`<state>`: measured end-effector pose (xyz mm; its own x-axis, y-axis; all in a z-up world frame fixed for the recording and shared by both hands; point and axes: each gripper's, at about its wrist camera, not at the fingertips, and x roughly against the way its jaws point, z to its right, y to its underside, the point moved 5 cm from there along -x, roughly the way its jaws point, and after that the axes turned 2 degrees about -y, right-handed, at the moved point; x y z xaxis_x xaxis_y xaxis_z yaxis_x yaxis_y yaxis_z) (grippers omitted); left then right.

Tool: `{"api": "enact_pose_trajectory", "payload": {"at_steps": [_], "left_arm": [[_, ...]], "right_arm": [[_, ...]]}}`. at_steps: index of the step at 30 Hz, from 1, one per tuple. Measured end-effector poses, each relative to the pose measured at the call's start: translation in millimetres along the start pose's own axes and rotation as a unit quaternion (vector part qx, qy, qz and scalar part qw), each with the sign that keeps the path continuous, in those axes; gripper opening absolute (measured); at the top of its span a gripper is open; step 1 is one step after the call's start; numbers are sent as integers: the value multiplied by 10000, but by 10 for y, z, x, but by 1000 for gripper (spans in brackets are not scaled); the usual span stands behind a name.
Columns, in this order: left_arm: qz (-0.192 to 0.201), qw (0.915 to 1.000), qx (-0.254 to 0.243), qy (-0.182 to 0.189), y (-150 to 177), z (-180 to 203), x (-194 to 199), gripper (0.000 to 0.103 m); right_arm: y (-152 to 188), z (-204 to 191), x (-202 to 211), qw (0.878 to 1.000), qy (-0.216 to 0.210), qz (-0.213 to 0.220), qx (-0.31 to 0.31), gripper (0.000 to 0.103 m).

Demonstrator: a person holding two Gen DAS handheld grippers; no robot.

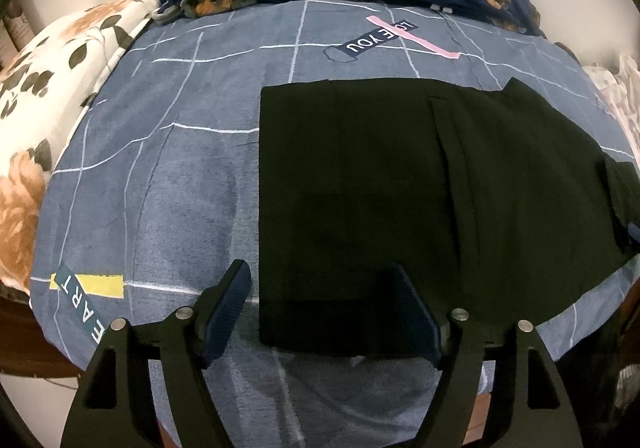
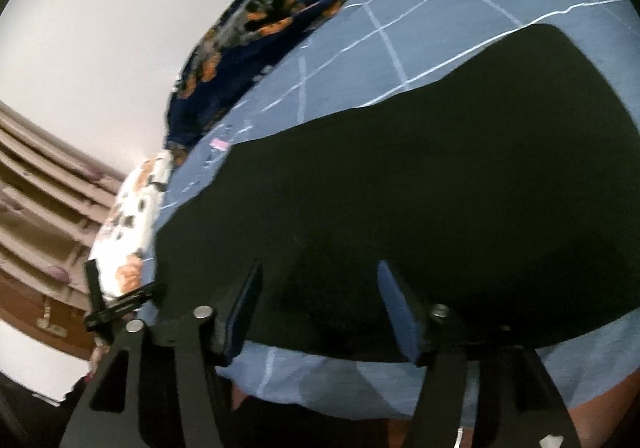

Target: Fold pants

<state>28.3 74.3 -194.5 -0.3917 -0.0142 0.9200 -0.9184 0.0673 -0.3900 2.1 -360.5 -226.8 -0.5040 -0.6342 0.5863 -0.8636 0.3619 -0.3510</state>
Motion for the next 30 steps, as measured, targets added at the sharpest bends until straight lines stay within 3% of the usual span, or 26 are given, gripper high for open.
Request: {"api": "enact_pose_trajectory", "payload": {"at_steps": [5, 9, 13, 21, 27, 30], "left_arm": [[-2, 10000, -21, -2, 2, 5, 2, 75], [5, 10000, -34, 18, 6, 14, 5, 75], [36, 10000, -66, 45, 0, 33, 4, 75], [5, 9999, -95, 74, -2, 55, -19, 75], [-33, 9999, -99, 53, -17, 65, -22, 75], [-40, 9999, -145, 26, -21, 67, -9, 75]], "right_arm": [[8, 36, 11, 9962, -727, -29, -486, 63], [-64, 132, 182, 9825, -1467, 357, -1090, 64], [-108, 134, 283, 9852, -1262, 555, -1020, 65], [55, -21, -25, 9977, -571, 39, -371, 65], [25, -9, -11, 9974, -616, 54, -382, 64], [-93, -41, 198, 9918, -1124, 414, -448, 65]]}}
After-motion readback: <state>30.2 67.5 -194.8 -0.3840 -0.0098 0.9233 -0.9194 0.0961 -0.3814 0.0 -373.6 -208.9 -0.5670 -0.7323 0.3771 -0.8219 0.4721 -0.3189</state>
